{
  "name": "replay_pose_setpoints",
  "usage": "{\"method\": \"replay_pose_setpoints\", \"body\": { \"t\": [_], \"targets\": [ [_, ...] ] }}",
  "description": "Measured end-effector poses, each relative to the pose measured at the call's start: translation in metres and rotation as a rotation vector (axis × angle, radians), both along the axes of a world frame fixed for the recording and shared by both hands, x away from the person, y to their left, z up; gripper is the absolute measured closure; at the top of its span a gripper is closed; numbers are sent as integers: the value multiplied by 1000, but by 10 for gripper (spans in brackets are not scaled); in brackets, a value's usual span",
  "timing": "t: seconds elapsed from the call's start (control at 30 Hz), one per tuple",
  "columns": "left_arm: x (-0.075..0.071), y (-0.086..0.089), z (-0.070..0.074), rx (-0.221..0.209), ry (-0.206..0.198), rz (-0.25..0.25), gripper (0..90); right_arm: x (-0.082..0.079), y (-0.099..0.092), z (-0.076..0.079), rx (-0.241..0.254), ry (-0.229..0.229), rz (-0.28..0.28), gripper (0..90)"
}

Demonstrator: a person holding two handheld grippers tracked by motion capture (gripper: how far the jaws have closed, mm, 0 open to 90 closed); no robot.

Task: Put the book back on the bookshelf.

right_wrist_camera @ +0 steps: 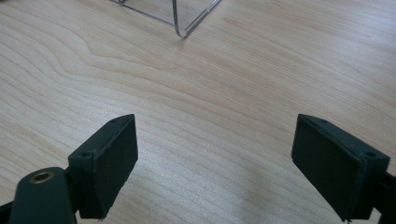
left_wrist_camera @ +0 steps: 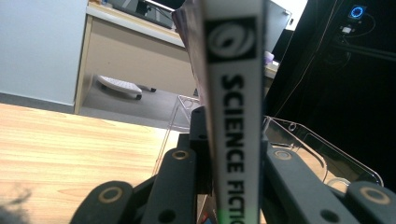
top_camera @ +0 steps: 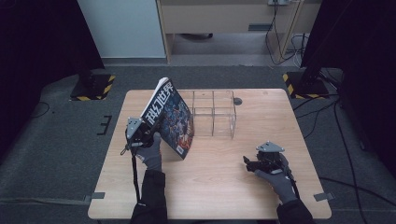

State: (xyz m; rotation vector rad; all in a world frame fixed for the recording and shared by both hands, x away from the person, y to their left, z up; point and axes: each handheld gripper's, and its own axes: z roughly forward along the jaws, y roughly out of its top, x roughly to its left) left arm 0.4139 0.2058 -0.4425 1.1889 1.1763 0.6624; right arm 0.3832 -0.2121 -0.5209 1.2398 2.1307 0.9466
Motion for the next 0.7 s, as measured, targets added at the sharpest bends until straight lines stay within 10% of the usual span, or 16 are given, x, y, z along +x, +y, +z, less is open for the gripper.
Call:
{"method": "replay_pose_setpoints", "body": {
  "t": [0.7],
  "targets": [
    [31,-24,22,-25,-58,54,819,0,-5,3,13,-4,-2,146]
  ]
}}
